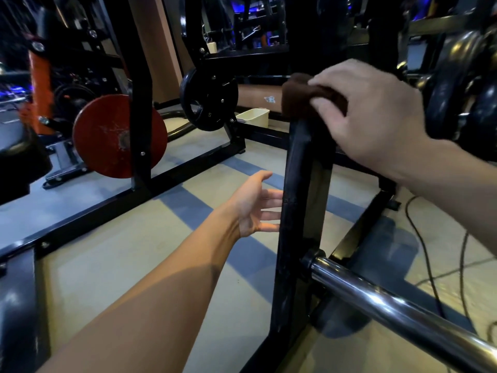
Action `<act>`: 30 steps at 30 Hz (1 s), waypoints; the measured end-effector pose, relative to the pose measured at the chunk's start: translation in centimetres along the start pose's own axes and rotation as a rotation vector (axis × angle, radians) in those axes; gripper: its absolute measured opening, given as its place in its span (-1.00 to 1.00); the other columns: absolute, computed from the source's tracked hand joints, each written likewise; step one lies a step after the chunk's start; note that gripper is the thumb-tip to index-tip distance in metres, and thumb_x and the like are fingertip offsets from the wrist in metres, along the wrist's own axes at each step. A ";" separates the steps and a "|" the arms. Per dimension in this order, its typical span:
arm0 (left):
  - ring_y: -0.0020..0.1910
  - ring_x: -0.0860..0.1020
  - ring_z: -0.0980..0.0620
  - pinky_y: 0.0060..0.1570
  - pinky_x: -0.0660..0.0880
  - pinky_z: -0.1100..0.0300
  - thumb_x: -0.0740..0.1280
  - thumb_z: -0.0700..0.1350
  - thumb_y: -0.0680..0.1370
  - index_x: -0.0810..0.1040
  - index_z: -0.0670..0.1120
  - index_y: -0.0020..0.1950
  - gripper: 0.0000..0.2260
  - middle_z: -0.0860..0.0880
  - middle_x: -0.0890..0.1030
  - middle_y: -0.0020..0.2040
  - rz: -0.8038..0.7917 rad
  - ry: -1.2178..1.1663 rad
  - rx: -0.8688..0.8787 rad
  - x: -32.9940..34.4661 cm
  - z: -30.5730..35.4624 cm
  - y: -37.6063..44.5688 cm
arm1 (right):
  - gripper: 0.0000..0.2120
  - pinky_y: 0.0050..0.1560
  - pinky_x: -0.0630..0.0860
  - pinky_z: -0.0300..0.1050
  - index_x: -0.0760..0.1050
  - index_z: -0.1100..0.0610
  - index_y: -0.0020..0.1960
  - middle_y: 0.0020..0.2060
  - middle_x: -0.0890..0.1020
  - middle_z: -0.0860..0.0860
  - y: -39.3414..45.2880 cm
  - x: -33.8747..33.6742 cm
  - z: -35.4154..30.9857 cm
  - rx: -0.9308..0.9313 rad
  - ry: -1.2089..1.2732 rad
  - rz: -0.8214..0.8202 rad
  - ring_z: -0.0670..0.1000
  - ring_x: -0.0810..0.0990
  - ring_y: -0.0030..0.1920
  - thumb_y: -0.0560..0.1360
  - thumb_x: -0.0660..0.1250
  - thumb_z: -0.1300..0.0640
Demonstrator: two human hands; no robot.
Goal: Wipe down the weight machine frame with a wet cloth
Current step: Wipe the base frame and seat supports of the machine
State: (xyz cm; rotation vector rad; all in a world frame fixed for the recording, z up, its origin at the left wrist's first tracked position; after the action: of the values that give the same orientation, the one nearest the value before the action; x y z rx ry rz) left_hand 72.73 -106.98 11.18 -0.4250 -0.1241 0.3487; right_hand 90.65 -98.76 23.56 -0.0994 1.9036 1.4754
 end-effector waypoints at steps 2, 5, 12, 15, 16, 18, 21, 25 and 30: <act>0.22 0.66 -0.18 0.26 0.56 -0.16 0.08 0.24 0.67 0.65 -0.18 0.17 -0.44 -0.12 0.73 0.03 0.007 -0.001 -0.007 -0.2 0.0 0.0 | -0.70 0.05 0.56 0.04 0.55 -0.05 0.34 0.27 0.59 -0.12 -0.4 0.5 -0.7 -0.005 0.013 -0.014 0.06 0.60 0.21 0.65 0.27 -0.07; 0.26 0.64 -0.19 0.33 0.51 -0.20 0.09 0.23 0.67 0.63 -0.19 0.25 -0.44 -0.14 0.71 0.14 -0.020 -0.024 -0.019 -0.4 -0.2 0.0 | -0.71 0.01 0.57 0.03 0.56 -0.09 0.33 0.27 0.58 -0.12 -3.1 2.2 -2.7 -0.052 -0.004 -0.203 0.08 0.63 0.16 0.63 0.29 -0.07; 0.19 0.65 -0.15 0.27 0.56 -0.15 0.18 0.29 0.63 0.61 -0.15 0.36 -0.41 -0.20 0.65 0.25 -0.037 -0.075 0.066 -3.3 1.4 -0.8 | -0.80 0.01 0.55 -0.02 0.60 -0.19 0.18 0.05 0.63 -0.18 -5.9 3.7 -4.6 0.093 0.087 -0.492 0.00 0.61 0.06 0.59 0.30 -0.11; 0.03 0.65 -0.11 0.11 0.61 0.00 0.33 0.29 0.55 0.58 -0.08 0.41 -0.42 -0.16 0.65 0.13 -0.087 -0.114 0.148 -4.8 3.3 -2.2 | -0.90 -0.05 0.52 -0.22 0.64 -0.17 0.06 -0.10 0.70 -0.22 -4.4 3.8 -3.7 0.378 0.423 -0.427 -0.17 0.64 -0.05 0.55 0.41 -0.07; 0.03 0.65 -0.12 0.06 0.61 0.02 0.37 0.28 0.53 0.56 -0.06 0.42 -0.42 -0.16 0.63 0.14 -0.114 -0.115 0.167 -5.1 3.6 -2.7 | -0.92 -0.10 0.50 -0.30 0.64 -0.16 0.03 -0.14 0.71 -0.23 -4.0 3.8 -3.8 0.450 0.523 -0.422 -0.21 0.65 -0.09 0.54 0.44 -0.07; 0.00 0.67 -0.13 -0.04 0.64 0.07 0.42 0.22 0.52 0.56 -0.06 0.42 -0.44 -0.17 0.62 0.16 -0.153 -0.098 0.194 -5.4 4.0 -3.3 | -0.92 -0.23 0.50 -0.38 0.65 -0.13 0.02 -0.17 0.73 -0.22 -3.6 3.8 -4.1 0.552 0.700 -0.447 -0.21 0.67 -0.17 0.54 0.46 -0.06; -0.06 0.70 -0.12 -0.08 0.69 0.12 0.46 0.12 0.47 0.58 -0.12 0.34 -0.49 -0.20 0.63 0.13 -0.162 -0.139 0.217 -5.4 4.4 -4.1 | -0.91 -0.30 0.54 -0.31 0.68 -0.07 0.04 -0.17 0.74 -0.16 -3.5 3.7 -4.9 0.638 0.869 -0.503 -0.15 0.70 -0.23 0.55 0.48 -0.02; 0.00 0.69 -0.06 -0.07 0.68 0.14 0.48 -0.03 0.44 0.62 -0.16 0.25 -0.58 -0.20 0.62 0.17 -0.138 -0.151 0.248 -5.8 5.1 -4.6 | -0.86 -0.43 0.51 -0.23 0.68 -0.03 0.06 -0.28 0.72 -0.07 -3.6 3.3 -5.9 0.707 0.904 -0.611 -0.08 0.65 -0.37 0.56 0.46 -0.06; 0.03 0.66 -0.03 0.07 0.65 0.09 0.38 -0.20 0.47 0.62 -0.16 0.19 -0.71 -0.13 0.70 0.09 -0.185 -0.262 0.328 -5.5 5.1 -5.1 | -0.56 -0.34 0.57 -0.20 0.62 0.06 0.28 0.09 0.73 0.09 -4.3 2.6 -6.9 0.923 1.262 -1.070 -0.04 0.60 -0.29 0.54 0.37 -0.19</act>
State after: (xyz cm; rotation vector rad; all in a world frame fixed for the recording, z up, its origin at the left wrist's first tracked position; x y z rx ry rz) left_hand 68.19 -111.37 17.73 -0.0402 -0.3537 0.2351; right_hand 87.33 -105.34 19.22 -1.5738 2.4785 -0.4247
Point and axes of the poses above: each hand's wrist, its own y-axis towards the middle knuckle, its own x-axis out of the palm, z = x × y, the point moved 2 cm from there along y, towards the middle knuckle
